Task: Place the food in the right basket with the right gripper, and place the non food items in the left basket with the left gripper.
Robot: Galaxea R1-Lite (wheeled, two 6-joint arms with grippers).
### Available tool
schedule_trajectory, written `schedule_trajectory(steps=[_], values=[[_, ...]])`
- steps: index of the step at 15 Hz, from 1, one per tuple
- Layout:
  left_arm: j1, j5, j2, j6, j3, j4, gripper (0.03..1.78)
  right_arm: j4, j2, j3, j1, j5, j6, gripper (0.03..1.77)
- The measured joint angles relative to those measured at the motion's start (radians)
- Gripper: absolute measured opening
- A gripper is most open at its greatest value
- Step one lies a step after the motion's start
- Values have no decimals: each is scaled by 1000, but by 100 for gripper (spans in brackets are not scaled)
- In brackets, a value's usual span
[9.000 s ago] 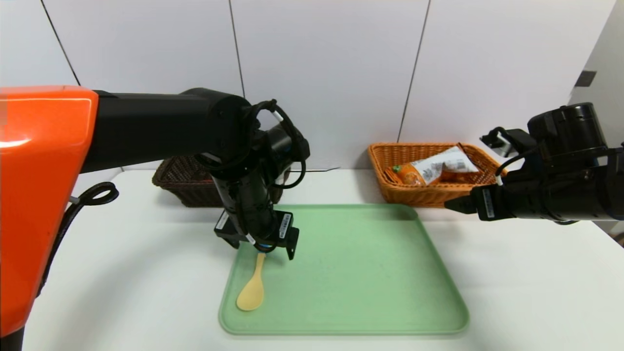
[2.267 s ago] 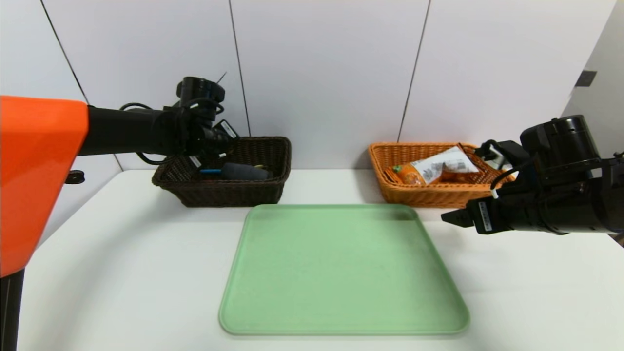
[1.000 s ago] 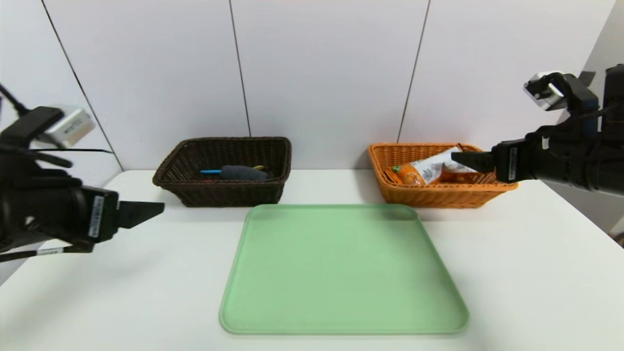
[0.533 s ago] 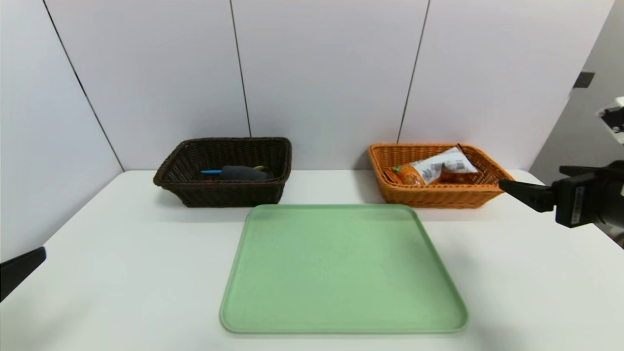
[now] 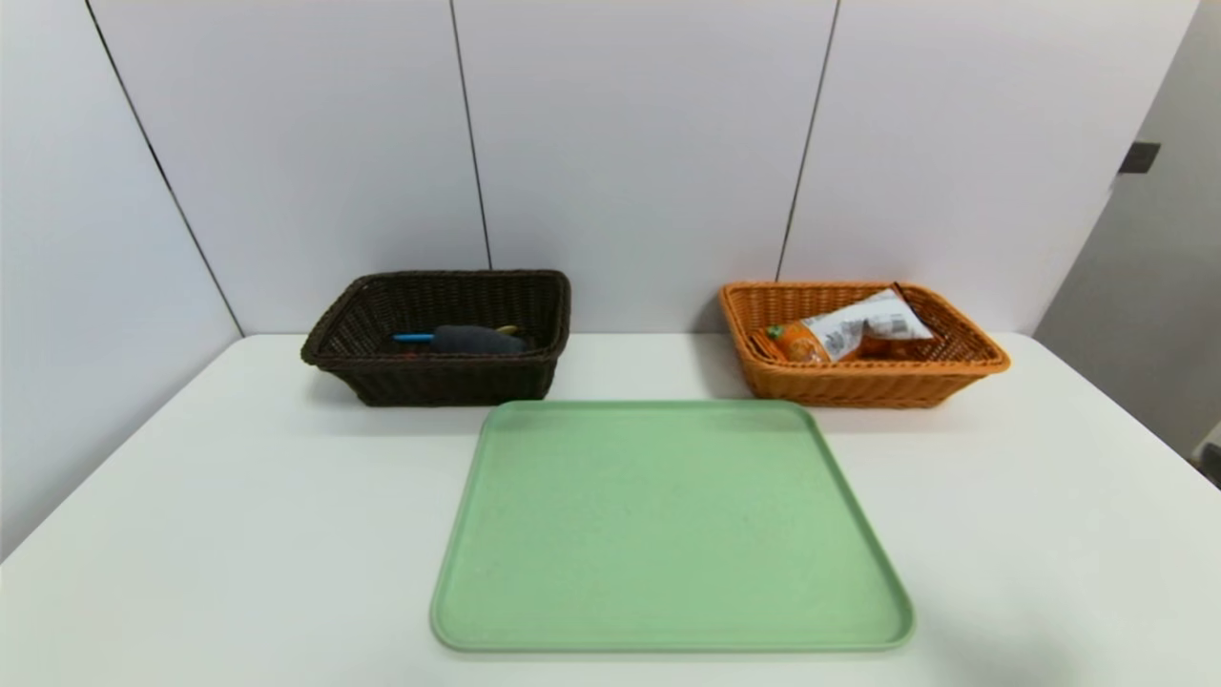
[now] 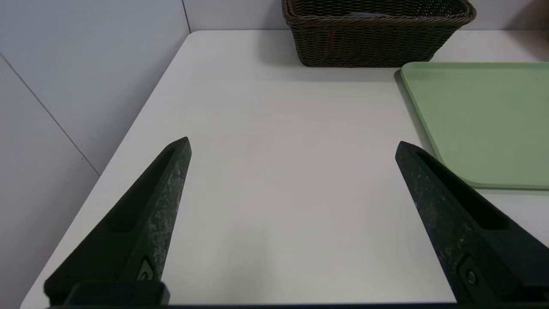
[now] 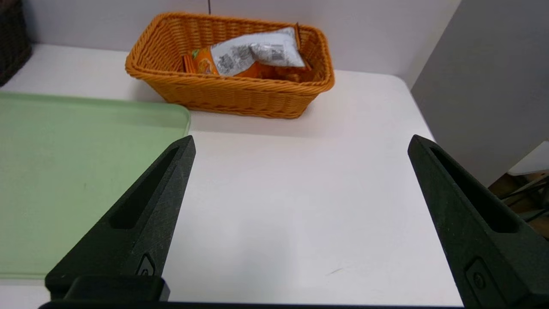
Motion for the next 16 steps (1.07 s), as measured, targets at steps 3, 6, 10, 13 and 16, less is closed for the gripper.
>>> schedule_trajectory(steps=[3,6,10,13,16], values=[[-6,17,-105,8,6,49,169,10,-204,81,-26,-11,-6,171],[-6,36,-138,63,27,50,169,41,-415,160,-54,-10,-54,171],[-6,53,-147,63,89,11,169,0,-632,316,-73,24,-151,171],[-6,51,-147,60,196,-133,169,-192,-674,423,-77,104,-146,171],[-6,39,-147,71,344,-344,169,-76,-687,441,-79,189,-86,171]])
